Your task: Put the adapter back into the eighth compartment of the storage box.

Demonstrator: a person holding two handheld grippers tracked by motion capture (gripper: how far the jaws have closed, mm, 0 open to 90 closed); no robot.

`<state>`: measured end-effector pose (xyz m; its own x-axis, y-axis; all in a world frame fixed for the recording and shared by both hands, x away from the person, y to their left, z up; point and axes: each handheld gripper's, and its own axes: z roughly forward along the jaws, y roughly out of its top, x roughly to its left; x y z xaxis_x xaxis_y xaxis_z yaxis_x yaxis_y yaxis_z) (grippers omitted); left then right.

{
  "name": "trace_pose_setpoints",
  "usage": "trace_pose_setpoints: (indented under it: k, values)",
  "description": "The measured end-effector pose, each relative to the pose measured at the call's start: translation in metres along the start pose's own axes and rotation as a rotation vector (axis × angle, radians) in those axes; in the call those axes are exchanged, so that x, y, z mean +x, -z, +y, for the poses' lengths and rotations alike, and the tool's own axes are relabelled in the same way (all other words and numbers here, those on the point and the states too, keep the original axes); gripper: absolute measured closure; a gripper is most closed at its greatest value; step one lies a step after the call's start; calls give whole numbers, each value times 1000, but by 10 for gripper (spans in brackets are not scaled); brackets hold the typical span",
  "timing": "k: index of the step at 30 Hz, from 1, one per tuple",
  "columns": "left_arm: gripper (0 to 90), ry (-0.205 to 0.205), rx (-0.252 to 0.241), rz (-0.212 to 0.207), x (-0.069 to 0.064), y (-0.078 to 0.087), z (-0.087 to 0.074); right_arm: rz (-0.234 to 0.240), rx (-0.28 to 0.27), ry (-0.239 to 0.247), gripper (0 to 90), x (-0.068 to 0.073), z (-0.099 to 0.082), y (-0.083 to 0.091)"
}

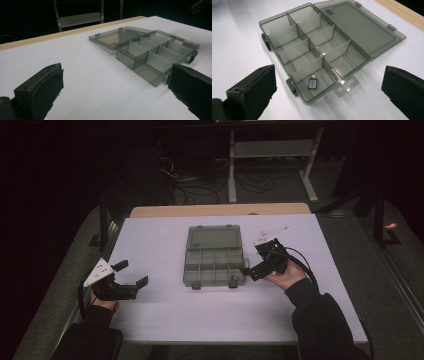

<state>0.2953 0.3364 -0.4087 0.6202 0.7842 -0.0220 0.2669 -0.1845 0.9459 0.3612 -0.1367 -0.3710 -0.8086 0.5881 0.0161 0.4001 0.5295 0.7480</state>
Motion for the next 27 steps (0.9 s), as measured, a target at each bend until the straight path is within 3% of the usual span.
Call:
trace_pose_setpoints:
  k: [27]
  values:
    - [0, 0, -2, 2, 0, 0, 0, -12, -41, -43, 0, -6, -23, 21]
